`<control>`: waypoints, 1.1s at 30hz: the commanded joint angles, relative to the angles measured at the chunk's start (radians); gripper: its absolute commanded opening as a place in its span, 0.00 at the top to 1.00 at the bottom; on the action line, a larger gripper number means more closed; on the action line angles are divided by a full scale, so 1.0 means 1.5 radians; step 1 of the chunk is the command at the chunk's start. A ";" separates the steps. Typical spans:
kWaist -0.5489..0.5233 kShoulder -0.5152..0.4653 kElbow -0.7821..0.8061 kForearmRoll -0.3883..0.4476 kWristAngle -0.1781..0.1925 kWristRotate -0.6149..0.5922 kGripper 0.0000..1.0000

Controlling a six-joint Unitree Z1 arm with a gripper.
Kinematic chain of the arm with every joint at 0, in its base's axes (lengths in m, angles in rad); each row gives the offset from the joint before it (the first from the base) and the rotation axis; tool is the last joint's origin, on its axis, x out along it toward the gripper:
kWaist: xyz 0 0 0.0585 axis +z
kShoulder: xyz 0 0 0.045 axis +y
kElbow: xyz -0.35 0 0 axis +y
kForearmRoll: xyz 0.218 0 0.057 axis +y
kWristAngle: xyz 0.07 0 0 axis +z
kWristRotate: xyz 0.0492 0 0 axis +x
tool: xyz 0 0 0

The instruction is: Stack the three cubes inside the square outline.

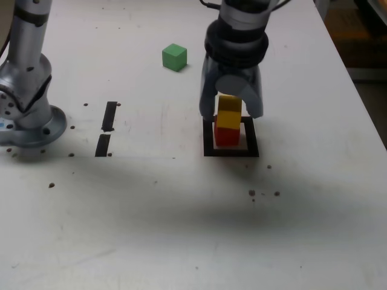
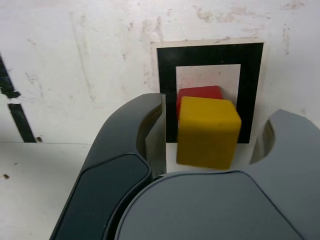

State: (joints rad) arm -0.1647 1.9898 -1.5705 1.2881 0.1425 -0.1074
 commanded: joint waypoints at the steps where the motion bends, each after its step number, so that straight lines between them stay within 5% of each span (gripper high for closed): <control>1: 0.002 -0.035 -0.005 0.016 0.006 -0.002 0.01; 8: 0.136 -0.144 0.043 0.062 0.058 0.117 0.01; 15: 0.371 -0.147 0.124 -0.038 0.084 0.425 0.02; 18: 0.419 -0.124 0.131 -0.062 0.096 0.495 0.03; 26: 0.498 -0.074 0.153 -0.104 0.159 0.541 0.05; 33: 0.512 -0.020 0.166 -0.142 0.150 0.552 0.08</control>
State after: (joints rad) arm 0.6027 1.9456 -1.3269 1.0819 0.3752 0.7175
